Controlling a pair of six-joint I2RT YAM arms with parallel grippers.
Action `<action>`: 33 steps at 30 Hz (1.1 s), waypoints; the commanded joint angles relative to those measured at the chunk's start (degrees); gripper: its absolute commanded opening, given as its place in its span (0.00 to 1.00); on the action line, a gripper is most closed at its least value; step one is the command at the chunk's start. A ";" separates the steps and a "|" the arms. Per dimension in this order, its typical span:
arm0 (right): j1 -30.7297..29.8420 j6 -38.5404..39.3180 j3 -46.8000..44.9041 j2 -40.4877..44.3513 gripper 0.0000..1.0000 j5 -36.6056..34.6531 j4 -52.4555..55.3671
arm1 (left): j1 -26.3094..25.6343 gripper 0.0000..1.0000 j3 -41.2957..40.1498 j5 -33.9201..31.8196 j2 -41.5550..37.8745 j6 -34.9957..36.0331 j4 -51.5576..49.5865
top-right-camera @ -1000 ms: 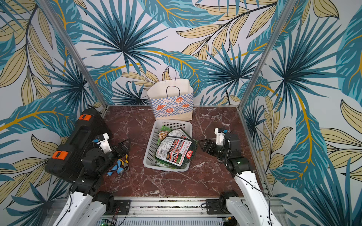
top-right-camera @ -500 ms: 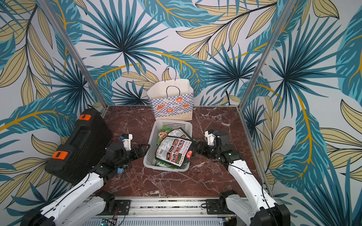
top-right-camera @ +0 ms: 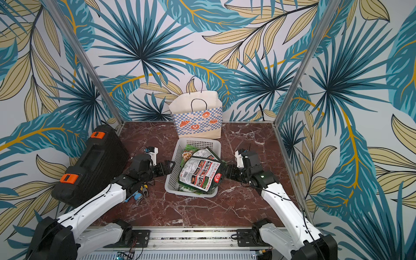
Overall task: Place the condiment packets inside the bag
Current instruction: Pick up the condiment packet from the storage box.
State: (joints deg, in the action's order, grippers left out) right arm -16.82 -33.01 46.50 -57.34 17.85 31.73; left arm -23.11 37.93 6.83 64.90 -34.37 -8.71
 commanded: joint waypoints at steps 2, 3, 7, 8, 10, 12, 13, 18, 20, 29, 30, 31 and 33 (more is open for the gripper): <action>-1.67 1.01 0.84 0.66 0.52 3.75 -0.27 | 0.14 1.00 5.39 -0.35 3.34 3.19 -2.21; -1.92 0.79 0.59 0.63 0.52 4.06 -0.70 | 0.30 1.00 6.00 -0.13 4.20 3.23 -2.39; -2.25 0.28 -0.44 -0.61 0.49 5.13 -2.31 | 0.73 1.00 7.92 1.85 8.29 3.25 -2.14; -2.28 0.16 -0.67 -0.84 0.46 5.55 -2.72 | 0.73 1.00 8.34 2.42 9.15 3.19 -1.89; -2.73 -0.03 -1.04 -0.93 0.43 6.29 -3.78 | 0.71 1.00 8.92 3.47 10.92 3.09 -1.34; -3.04 -0.20 -1.22 -1.01 0.41 6.72 -4.62 | 0.70 1.00 9.31 4.33 12.39 3.03 -0.67; -3.12 -0.28 -1.23 -1.25 0.40 6.94 -4.99 | 0.77 1.00 9.47 5.01 13.08 2.99 -0.17; -3.81 -1.17 -1.43 -3.76 0.30 7.58 -7.55 | 0.68 0.98 9.68 8.47 15.16 2.19 2.27; -4.16 -1.58 -1.62 -4.70 0.28 7.00 -8.25 | 0.38 0.96 9.58 9.09 15.54 1.78 2.99; -4.89 -1.94 -0.83 -1.58 0.00 0.36 -5.29 | -2.58 0.86 8.26 10.80 15.92 0.33 5.26; -4.89 -1.96 -0.36 -0.01 0.00 -1.48 -4.00 | -3.09 0.86 8.21 10.76 15.82 0.31 5.30; -4.89 -1.85 0.18 1.47 0.00 -3.23 -2.66 | -3.65 0.86 8.15 10.74 15.83 0.32 5.38; -4.84 -2.00 1.40 4.27 0.00 -6.84 0.13 | -4.80 0.85 8.19 10.43 15.86 0.28 5.53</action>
State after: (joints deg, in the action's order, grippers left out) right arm -21.78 -34.96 45.91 -57.23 18.26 28.12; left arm -26.30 44.84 16.38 80.71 -34.06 -5.30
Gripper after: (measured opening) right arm 0.046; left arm 0.853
